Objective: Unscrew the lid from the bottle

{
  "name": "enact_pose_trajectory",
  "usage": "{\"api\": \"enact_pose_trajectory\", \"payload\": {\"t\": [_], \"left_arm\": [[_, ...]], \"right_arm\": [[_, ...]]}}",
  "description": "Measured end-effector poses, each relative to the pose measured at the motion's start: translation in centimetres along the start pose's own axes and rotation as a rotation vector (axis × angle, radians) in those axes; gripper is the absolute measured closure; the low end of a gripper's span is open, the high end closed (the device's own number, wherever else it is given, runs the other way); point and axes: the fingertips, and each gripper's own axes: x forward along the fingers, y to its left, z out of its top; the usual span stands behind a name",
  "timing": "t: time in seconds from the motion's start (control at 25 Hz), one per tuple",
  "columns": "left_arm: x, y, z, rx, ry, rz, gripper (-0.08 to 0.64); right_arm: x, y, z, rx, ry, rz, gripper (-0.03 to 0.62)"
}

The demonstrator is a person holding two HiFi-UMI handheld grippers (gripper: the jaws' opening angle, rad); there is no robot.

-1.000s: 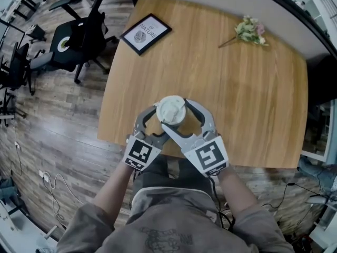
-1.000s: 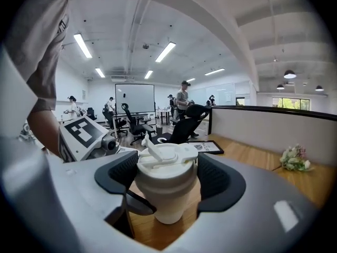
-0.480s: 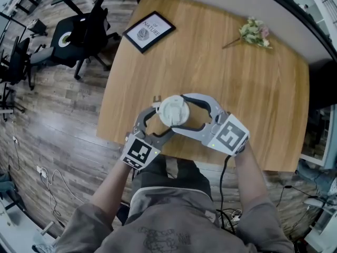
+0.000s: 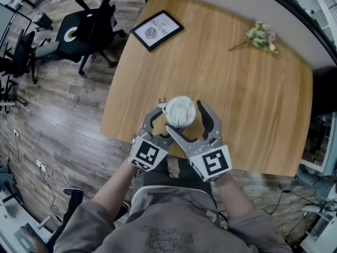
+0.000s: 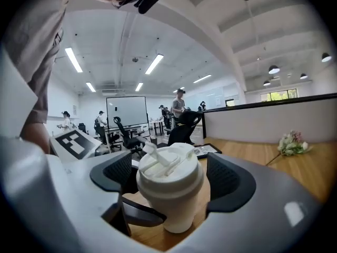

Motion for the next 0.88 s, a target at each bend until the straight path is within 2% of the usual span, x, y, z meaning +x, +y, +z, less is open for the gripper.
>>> {"api": "enact_pose_trajectory", "payload": {"t": [0.16, 0.28, 0.4, 0.6, 0.68, 0.8, 0.88], "left_arm": [[-0.08, 0.14, -0.01, -0.01, 0.003, 0.016, 0.238], [-0.12, 0.08, -0.1, -0.01, 0.005, 0.005, 0.238], [-0.25, -0.03, -0.12, 0.003, 0.008, -0.024, 0.239], [-0.26, -0.23, 0.04, 0.047, 0.006, -0.096, 0.241], [-0.23, -0.3, 0.08, 0.063, 0.006, -0.121, 0.241], [-0.17, -0.28, 0.09, 0.067, 0.008, -0.135, 0.241], [-0.12, -0.25, 0.01, 0.063, 0.009, -0.131, 0.241]], "right_arm": [[0.64, 0.0, -0.61, -0.023, -0.01, -0.076, 0.16], [0.61, 0.0, -0.62, -0.019, -0.014, -0.034, 0.164], [0.44, 0.26, -0.64, -0.033, -0.007, 0.082, 0.164], [0.02, 0.71, -0.49, -0.113, 0.016, 0.396, 0.166], [-0.08, 0.83, -0.55, -0.143, 0.031, 0.486, 0.166], [-0.06, 0.84, -0.53, -0.18, 0.038, 0.551, 0.166], [-0.04, 0.77, -0.59, -0.176, 0.034, 0.552, 0.166]]}}
